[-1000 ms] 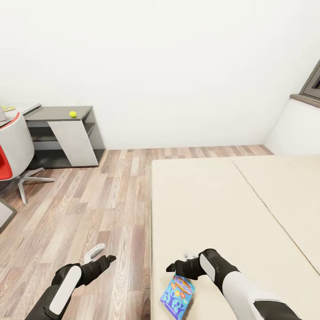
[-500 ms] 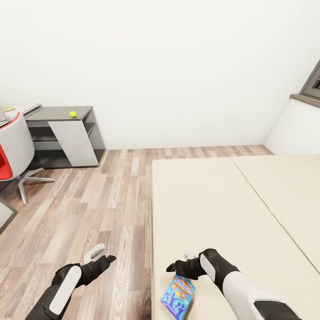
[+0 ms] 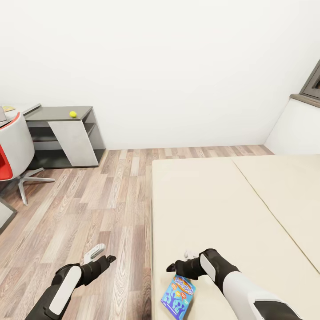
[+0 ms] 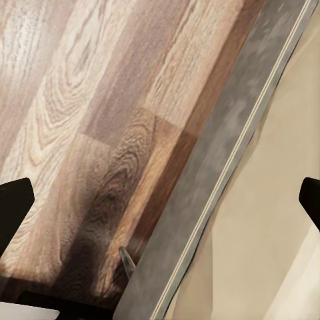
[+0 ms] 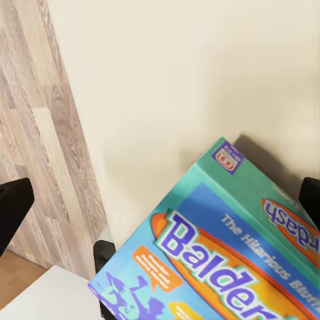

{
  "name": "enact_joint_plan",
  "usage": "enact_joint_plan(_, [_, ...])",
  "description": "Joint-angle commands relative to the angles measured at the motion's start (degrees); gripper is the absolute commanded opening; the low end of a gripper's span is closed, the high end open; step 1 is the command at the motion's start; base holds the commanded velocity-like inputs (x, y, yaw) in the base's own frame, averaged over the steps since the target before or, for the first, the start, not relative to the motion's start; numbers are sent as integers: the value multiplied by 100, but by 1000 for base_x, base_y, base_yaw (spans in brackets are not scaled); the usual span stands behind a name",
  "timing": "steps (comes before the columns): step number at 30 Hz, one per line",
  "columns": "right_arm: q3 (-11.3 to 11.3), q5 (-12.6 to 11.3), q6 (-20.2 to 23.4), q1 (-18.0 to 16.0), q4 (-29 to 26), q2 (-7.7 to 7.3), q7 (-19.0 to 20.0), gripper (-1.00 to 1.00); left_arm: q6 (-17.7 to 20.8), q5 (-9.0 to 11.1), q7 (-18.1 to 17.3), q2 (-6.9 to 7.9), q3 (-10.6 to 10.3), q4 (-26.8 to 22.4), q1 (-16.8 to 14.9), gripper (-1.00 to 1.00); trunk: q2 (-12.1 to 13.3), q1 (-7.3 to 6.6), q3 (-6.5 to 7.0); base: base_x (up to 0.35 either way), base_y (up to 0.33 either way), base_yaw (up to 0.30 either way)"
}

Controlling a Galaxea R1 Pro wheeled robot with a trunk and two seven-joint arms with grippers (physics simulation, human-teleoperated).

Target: Put all the toys in the child's room - the three board games (two on the bed and one on the table), the two jigsaw puzzles on the table, and the tennis ball on the table - inside the toy box on the table in the child's room.

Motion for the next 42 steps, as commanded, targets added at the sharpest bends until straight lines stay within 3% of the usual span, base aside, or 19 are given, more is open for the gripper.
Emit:
enact_joint_plan(1, [-25,-29,40,-1,-8,2,-12,100,22,61,48,0,2,-8,-2,100,-2,0,-5,0,0,0])
enact_joint_plan(23, [-25,-29,40,-1,-8,-1,-12,100,17,61,48,-5,2,-4,-2,100,-2,0,-5,0,130,0])
enact_joint_plan(42, [-25,-29,40,-1,-11,-2,-12,100,13,61,48,-8,2,-4,-2,100,-2,0,-5,0,26,0])
